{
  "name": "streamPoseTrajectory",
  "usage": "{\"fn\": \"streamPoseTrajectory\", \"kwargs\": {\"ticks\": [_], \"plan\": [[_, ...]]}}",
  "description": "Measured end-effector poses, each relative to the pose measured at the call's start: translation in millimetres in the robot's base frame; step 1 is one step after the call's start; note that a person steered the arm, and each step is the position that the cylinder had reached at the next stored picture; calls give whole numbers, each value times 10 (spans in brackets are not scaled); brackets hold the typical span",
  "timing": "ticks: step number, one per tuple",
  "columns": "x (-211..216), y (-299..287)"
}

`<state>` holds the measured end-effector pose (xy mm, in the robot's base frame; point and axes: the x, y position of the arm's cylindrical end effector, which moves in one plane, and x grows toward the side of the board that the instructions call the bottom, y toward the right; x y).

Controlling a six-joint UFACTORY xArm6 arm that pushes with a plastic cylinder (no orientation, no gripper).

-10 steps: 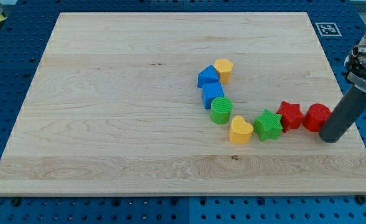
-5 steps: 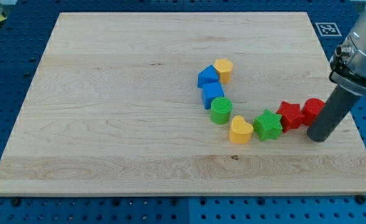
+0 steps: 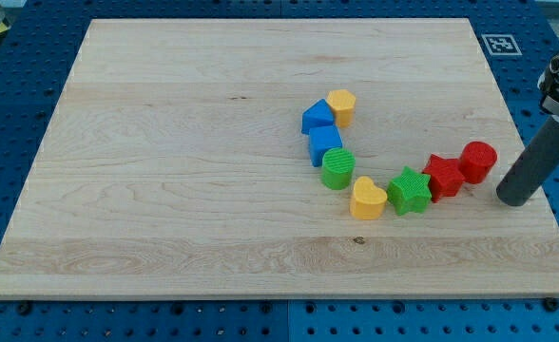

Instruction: Move the red circle to the top of the red star

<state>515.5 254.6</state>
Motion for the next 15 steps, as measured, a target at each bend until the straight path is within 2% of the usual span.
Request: {"fn": "streamPoseTrajectory", "kwargs": {"ticks": [3,6,8,13,14,15], "plan": [[-300,-155],[-381,40],[-481,-299],[-833,-503],[-833,-512],[-833,-251]]}}
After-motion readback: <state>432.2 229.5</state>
